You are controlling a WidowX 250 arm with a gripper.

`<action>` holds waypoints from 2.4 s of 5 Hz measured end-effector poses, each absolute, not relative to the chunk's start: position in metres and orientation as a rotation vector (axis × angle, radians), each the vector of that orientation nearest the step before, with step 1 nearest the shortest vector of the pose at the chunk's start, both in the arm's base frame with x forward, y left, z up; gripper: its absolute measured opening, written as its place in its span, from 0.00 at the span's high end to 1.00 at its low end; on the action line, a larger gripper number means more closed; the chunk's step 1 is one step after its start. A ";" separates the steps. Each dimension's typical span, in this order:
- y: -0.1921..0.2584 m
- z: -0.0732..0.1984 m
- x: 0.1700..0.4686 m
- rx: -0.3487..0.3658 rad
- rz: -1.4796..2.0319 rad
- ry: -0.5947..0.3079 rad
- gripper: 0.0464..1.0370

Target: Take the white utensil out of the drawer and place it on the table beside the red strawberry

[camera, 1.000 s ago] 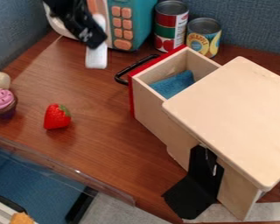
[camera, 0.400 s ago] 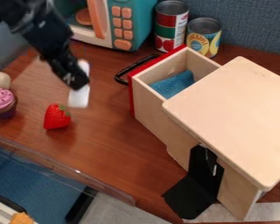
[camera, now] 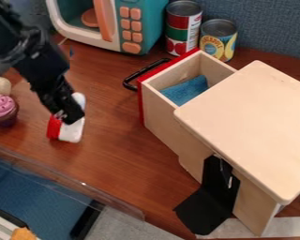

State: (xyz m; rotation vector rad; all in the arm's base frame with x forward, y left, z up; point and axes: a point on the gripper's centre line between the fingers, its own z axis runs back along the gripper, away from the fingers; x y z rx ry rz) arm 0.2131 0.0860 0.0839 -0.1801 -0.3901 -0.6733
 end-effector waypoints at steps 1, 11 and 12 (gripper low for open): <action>0.086 0.073 0.213 -0.135 -0.668 -0.418 0.68; 0.089 0.041 0.212 -0.227 -0.533 -0.357 0.63; 0.095 0.047 0.212 -0.264 -0.461 -0.373 0.32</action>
